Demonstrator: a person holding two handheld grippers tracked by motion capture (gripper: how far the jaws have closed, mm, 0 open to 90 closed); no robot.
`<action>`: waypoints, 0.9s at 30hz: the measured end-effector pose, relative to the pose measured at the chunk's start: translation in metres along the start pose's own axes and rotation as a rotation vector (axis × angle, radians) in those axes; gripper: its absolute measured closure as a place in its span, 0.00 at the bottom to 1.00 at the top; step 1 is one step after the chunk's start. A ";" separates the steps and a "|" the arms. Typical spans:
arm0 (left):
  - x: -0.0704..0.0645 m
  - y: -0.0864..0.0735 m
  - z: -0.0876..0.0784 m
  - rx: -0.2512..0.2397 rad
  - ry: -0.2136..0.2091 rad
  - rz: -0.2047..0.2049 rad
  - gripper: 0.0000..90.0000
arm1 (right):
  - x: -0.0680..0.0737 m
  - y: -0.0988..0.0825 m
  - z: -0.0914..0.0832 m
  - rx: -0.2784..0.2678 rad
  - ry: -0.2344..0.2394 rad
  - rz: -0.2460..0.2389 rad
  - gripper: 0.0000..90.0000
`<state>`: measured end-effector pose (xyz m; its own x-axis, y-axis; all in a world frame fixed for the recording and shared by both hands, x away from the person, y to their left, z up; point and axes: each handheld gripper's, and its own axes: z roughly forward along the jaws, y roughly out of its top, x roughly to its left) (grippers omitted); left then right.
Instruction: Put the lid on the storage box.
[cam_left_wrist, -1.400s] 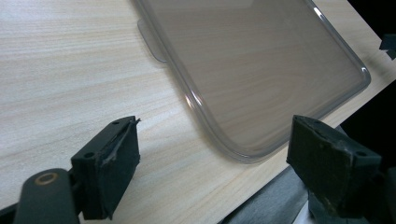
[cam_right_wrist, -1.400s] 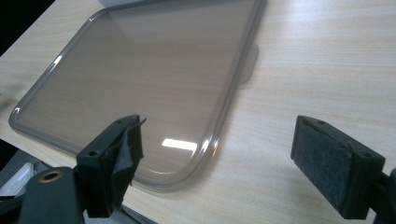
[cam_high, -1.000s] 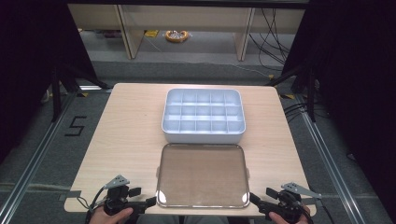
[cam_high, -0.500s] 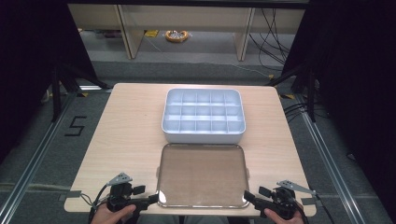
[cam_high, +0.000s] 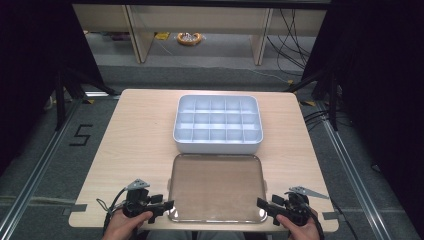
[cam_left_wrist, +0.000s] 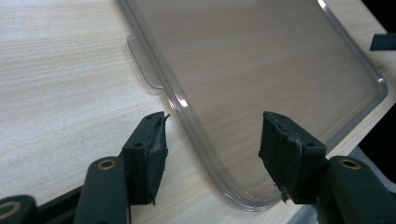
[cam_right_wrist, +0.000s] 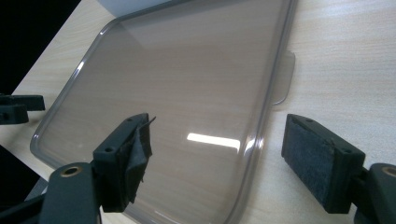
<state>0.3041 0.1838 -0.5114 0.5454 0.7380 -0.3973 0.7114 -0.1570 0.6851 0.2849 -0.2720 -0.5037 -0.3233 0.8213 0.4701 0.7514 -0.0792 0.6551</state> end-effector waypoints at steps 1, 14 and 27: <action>0.000 0.000 0.002 0.003 -0.005 -0.018 0.45 | 0.000 0.000 0.000 0.000 0.000 0.000 0.28; -0.013 -0.004 0.009 0.048 0.011 -0.038 0.51 | -0.002 0.000 0.011 0.037 0.058 0.208 0.34; -0.013 -0.006 0.008 0.044 0.013 -0.004 0.51 | -0.008 -0.011 0.003 -0.005 0.143 0.276 0.71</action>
<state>0.2965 0.1695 -0.5150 0.5369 0.7472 -0.3918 0.7326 -0.1826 0.6557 0.2805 -0.2755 -0.5166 -0.1852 0.6803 0.7091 0.8195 -0.2913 0.4935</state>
